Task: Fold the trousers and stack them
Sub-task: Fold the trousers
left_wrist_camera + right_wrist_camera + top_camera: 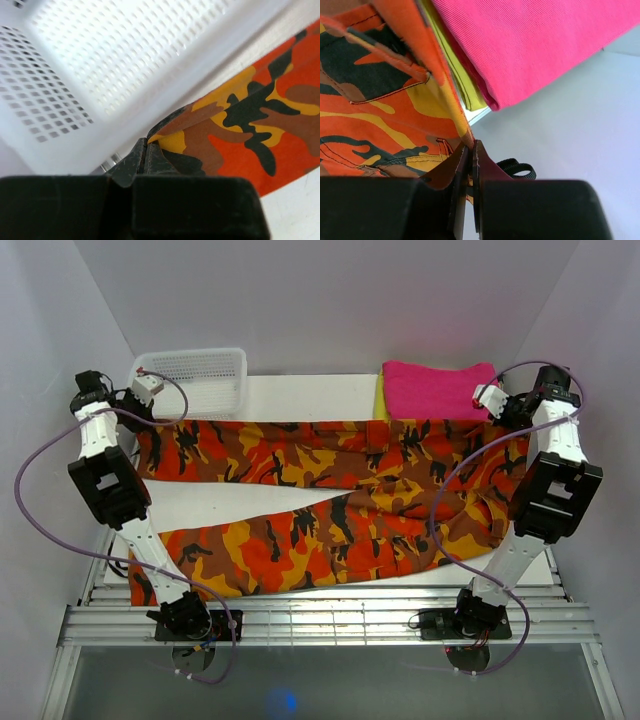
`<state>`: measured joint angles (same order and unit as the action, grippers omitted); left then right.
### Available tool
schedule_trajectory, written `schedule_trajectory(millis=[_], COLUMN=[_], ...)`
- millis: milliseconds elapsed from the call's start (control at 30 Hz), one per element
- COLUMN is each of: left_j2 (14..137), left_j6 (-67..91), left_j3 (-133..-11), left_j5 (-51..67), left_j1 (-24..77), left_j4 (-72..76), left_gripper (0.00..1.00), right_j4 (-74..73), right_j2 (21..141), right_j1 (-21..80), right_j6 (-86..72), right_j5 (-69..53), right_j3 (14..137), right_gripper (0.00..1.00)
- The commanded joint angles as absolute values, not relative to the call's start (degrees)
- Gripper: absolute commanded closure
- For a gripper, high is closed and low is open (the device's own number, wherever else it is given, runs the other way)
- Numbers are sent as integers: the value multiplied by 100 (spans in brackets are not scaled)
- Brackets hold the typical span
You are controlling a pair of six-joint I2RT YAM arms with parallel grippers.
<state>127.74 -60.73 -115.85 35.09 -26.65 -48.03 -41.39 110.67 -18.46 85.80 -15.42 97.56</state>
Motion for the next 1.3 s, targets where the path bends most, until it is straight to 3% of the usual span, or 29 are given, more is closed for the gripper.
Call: schedule_trajectory(millis=[0, 300, 400, 600, 767, 1267], left_j2=[11901, 11383, 11127, 11171, 10610, 8711], left_j6=[-5134, -3359, -3191, -3270, -3076, -4016], left_j3=[-11356, -11523, -11216, -11391, -10628, -8229], left_j5=[3498, 2981, 2883, 2637, 2934, 4263], left_j1=[-2847, -3014, -3015, -3023, -3225, -3919], left_j4=[-3186, -1130, -372, -221, 464, -465], left_gripper=[100, 100, 100, 100, 100, 100], right_j4=[-3455, -2067, -1460, -871, -283, -1748], right_j2=[10635, 10284, 10055, 9844, 9510, 8851], right_j1=[-2206, -2460, -2601, -2610, -2803, -3181], right_j6=[8192, 6200, 5890, 5819, 5414, 7303], right_j5=[-1625, -1977, -2311, -2452, -2698, -3559], right_j3=[9712, 9308, 8904, 8534, 8184, 7128], right_gripper=[92, 92, 92, 92, 92, 92])
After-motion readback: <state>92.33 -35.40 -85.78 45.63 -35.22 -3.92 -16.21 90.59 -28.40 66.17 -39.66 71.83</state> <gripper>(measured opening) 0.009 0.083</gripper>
